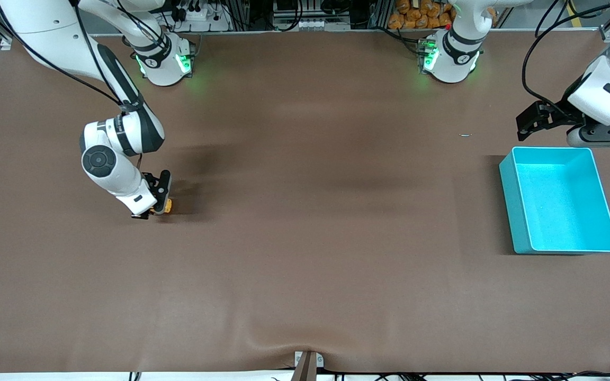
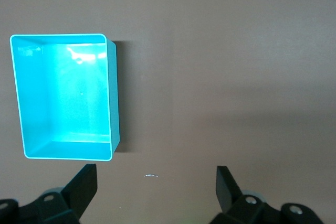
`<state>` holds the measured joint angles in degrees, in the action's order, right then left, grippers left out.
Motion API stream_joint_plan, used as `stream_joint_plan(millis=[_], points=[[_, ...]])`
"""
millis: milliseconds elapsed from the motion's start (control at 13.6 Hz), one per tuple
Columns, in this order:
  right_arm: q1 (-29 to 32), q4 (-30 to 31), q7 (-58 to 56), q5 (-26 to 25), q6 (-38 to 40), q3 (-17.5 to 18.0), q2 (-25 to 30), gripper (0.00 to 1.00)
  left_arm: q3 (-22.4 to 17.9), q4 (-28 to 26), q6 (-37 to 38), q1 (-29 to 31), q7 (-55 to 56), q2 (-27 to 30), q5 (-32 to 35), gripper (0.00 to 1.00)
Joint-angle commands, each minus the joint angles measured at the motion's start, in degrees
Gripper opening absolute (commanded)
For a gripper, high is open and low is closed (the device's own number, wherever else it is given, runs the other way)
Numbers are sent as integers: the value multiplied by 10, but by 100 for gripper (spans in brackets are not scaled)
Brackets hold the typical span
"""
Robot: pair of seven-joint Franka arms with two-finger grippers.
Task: Wind and store yellow beetle car
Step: 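Close the right gripper on the yellow car's body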
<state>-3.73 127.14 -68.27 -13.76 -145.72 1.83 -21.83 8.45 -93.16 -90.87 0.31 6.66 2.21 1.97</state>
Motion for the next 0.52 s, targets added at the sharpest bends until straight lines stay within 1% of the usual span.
stream_joint_plan(millis=[0, 147, 221, 294, 441], points=[[18, 3, 0, -7, -4, 18, -3, 54, 3, -3, 4, 6, -9, 5, -12, 100], [18, 3, 0, -7, -4, 18, -3, 39, 3, -4, 4, 6, -9, 6, -12, 100], [18, 3, 0, -7, -4, 18, -3, 34, 4, -4, 4, 6, -9, 6, -12, 100], [17, 3, -3, -7, -4, 18, -3, 30, 4, -4, 4, 6, -9, 6, -12, 100], [17, 2, -7, -7, -7, 18, -9, 26, 4, -4, 4, 7, -9, 6, -12, 100]])
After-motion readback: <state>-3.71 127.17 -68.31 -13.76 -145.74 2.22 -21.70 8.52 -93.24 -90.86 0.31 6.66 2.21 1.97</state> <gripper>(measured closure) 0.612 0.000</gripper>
